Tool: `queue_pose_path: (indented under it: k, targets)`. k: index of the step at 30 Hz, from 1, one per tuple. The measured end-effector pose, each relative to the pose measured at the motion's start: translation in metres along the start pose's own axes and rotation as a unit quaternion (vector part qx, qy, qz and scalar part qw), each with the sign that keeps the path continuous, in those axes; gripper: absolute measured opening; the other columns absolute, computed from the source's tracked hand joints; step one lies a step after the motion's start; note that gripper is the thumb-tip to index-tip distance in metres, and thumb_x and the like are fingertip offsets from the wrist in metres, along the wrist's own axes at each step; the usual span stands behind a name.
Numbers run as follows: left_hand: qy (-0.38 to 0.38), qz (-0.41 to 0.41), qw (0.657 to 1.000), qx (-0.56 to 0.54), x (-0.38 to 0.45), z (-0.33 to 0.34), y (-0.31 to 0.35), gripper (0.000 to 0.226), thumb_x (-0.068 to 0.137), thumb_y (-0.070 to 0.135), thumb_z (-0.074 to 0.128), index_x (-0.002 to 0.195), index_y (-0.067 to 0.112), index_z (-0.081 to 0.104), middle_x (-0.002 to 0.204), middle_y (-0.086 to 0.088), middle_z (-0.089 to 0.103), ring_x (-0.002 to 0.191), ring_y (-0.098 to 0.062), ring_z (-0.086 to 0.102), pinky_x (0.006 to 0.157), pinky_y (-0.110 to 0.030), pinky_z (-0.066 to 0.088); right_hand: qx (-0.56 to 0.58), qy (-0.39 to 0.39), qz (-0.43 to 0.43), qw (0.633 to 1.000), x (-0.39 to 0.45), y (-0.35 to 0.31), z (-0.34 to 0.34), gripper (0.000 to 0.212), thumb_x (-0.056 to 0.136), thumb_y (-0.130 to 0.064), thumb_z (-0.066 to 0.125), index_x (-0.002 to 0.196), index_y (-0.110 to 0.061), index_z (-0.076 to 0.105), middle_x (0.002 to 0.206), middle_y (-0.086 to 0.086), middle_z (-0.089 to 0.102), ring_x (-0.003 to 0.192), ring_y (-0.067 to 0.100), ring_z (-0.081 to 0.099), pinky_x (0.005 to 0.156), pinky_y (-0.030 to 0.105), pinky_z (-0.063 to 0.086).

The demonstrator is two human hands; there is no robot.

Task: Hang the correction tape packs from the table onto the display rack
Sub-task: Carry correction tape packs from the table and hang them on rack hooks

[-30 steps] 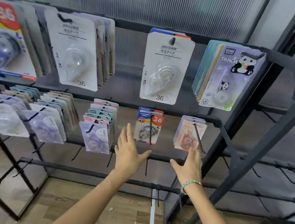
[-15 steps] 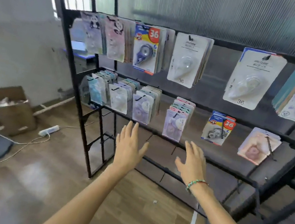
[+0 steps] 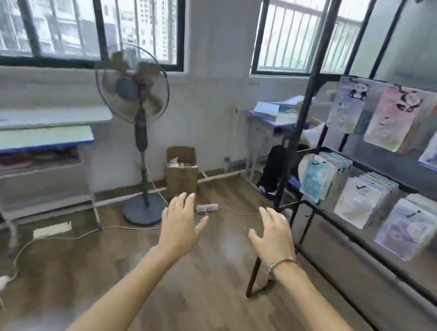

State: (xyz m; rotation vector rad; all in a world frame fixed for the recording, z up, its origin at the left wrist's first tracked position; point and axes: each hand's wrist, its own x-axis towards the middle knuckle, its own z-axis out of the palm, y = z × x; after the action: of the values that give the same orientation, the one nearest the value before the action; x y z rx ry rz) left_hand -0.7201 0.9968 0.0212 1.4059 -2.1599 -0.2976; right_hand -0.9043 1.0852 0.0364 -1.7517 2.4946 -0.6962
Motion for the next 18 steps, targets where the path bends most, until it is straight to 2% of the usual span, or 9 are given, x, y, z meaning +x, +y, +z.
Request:
queue_pose_path:
  k: [8, 14, 18]
  targets:
    - [0.058, -0.135, 0.989, 0.030, 0.020, -0.086, -0.166, 0.066, 0.095, 0.038, 0.053, 0.149, 0.008, 0.029, 0.151, -0.010, 0.035, 0.142, -0.024, 0.027, 0.114, -0.038, 0.023, 0.049, -0.055, -0.113, 0.991, 0.075, -0.161, 0.084, 0.056, 0.091, -0.026, 0.054, 0.143, -0.011, 0.039, 0.148, 0.006, 0.037, 0.138, 0.022, 0.028, 0.115, 0.028, 0.018]
    - [0.089, -0.235, 0.967, 0.042, 0.034, -0.109, -0.258, 0.064, 0.094, 0.037, 0.055, 0.147, 0.007, 0.032, 0.147, -0.010, 0.040, 0.137, -0.027, 0.031, 0.110, -0.038, 0.026, 0.046, -0.102, -0.199, 0.974, 0.130, -0.252, 0.145, 0.058, 0.091, -0.026, 0.054, 0.144, -0.011, 0.038, 0.147, 0.006, 0.038, 0.137, 0.022, 0.030, 0.112, 0.026, 0.017]
    - [0.109, -0.279, 0.953, 0.052, 0.068, -0.121, -0.316, 0.065, 0.095, 0.039, 0.054, 0.148, 0.009, 0.030, 0.149, -0.009, 0.037, 0.140, -0.025, 0.028, 0.113, -0.040, 0.027, 0.065, -0.125, -0.241, 0.960, 0.186, -0.308, 0.180, 0.057, 0.091, -0.026, 0.053, 0.144, -0.011, 0.038, 0.149, 0.006, 0.036, 0.138, 0.022, 0.028, 0.115, 0.028, 0.019]
